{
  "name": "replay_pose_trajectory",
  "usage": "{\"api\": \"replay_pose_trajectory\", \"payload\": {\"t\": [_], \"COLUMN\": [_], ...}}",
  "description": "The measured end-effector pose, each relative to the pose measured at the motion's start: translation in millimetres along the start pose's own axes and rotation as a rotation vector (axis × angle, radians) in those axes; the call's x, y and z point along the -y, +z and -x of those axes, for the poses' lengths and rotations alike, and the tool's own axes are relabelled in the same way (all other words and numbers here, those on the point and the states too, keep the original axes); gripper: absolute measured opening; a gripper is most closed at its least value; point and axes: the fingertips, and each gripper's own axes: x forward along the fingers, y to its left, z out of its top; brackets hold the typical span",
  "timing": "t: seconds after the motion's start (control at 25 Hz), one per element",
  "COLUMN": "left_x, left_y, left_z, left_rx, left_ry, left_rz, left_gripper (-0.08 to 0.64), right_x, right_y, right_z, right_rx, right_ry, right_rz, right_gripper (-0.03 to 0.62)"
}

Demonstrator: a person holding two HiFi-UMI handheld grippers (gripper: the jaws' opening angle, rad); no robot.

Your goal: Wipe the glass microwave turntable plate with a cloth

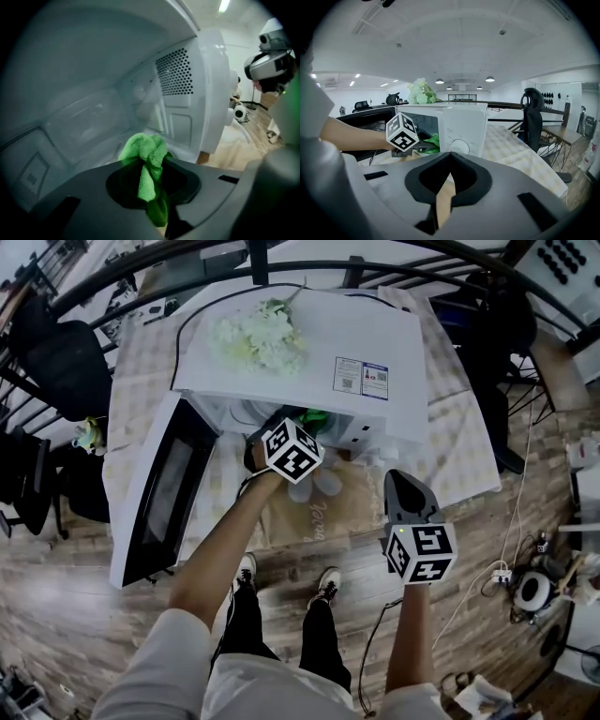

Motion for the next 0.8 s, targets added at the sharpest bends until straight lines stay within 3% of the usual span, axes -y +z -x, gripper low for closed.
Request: {"api": "replay_pose_trajectory", "payload": {"t": [0.12, 0.2, 0.24, 0.32, 0.4, 0.48, 0.6, 0.8], "left_x": [17.6, 13.2, 3.7, -29.8, -69.8, -101.5, -126.8, -128.3], "left_y": [15.5, 19.0, 18.0, 9.7, -6.0, -23.9, -45.4, -55.9], "left_z": [-6.8, -6.0, -3.6, 4.0, 11.8, 15.7, 11.2, 5.5], "left_rx": [0.035, 0.069, 0.083, 0.08, 0.03, -0.037, -0.131, -0.182], "left_ry": [-0.078, -0.088, -0.059, 0.082, 0.254, 0.367, 0.427, 0.419], "left_rz": [-0.009, -0.002, -0.003, -0.022, -0.049, -0.067, -0.096, -0.108], "left_gripper": [0.075, 0.077, 0.077, 0.077, 0.077, 0.077, 0.077, 0.077], "right_x": [-1.4, -1.1, -0.4, 1.5, 2.6, 2.4, 3.4, 5.1], "right_y": [-0.4, -1.9, -2.9, -5.4, -7.9, -10.2, -12.4, -12.4], "right_z": [0.0, 0.5, 0.8, 0.9, 0.2, -1.0, -2.0, 1.6], "right_rx": [-0.004, -0.009, -0.011, -0.015, -0.019, -0.024, -0.029, -0.03], "right_ry": [-0.001, -0.003, -0.004, -0.007, -0.007, -0.004, -0.003, -0.006], "right_rz": [0.003, 0.006, 0.006, 0.005, 0.004, 0.004, 0.006, 0.007], "right_gripper": [0.014, 0.014, 0.014, 0.014, 0.014, 0.014, 0.014, 0.014]}}
